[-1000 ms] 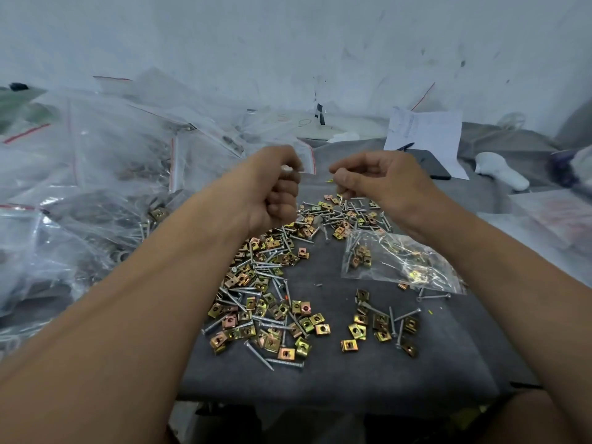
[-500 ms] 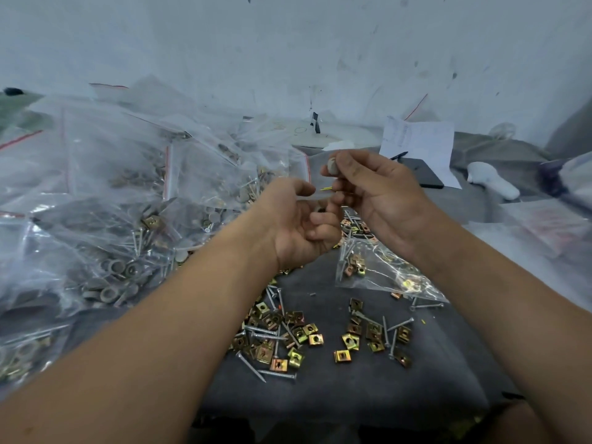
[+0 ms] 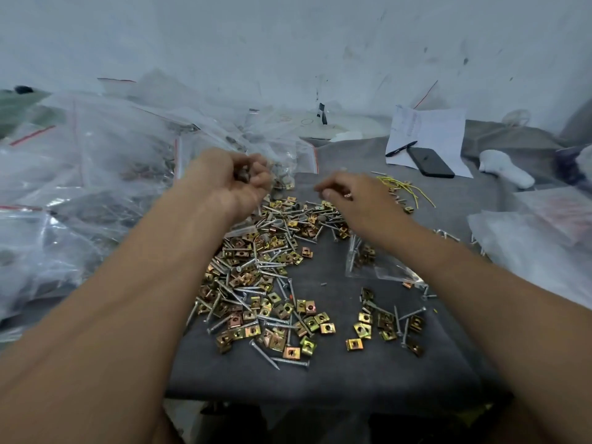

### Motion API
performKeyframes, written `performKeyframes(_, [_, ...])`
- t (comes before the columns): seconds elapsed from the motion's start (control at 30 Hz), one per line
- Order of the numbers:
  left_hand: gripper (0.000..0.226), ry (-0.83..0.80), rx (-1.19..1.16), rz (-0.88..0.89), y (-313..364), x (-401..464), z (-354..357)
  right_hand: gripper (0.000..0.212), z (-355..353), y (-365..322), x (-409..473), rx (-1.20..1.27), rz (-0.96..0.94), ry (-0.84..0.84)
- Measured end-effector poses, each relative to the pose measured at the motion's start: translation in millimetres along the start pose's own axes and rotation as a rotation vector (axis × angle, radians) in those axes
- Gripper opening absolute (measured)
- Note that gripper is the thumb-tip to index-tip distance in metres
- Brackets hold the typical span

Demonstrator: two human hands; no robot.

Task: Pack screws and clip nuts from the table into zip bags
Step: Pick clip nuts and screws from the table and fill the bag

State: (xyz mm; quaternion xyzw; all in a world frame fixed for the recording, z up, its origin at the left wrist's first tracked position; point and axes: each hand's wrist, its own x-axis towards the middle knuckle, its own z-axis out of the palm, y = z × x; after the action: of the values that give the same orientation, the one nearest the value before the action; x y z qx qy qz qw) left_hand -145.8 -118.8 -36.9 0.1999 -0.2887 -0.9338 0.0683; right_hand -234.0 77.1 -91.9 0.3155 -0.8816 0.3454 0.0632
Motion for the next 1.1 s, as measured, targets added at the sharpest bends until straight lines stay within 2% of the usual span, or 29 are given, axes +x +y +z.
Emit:
performKeyframes(0.1, [0.033, -0.021, -0.016, 0.043, 13, 5, -4, 0.022, 11, 1, 4, -0.101, -0.091, -0.102])
performKeyframes(0.33, [0.037, 0.054, -0.091, 0.076, 16, 11, -5, 0.022, 18, 1, 3, -0.269, -0.303, -0.148])
performKeyframes(0.57, [0.036, 0.084, -0.124, 0.048, 15, 5, -8, 0.009, 18, -3, 2, -0.309, -0.252, -0.097])
performKeyframes(0.7, [0.033, 0.094, -0.145, 0.049, 18, 3, -7, 0.011, 11, -18, 3, -0.094, -0.198, 0.045])
performKeyframes(0.83, [0.038, 0.09, -0.132, 0.059, 16, 4, -4, 0.014, 26, -42, -6, -0.169, -0.355, -0.079])
performKeyframes(0.9, [0.037, 0.09, -0.114, 0.055, 13, 4, -4, 0.012, 36, -45, -12, -0.221, -0.333, -0.123])
performKeyframes(1.1, [0.035, 0.076, -0.116, 0.05, 9, 1, -5, 0.013, 43, -46, -15, -0.243, -0.301, -0.08])
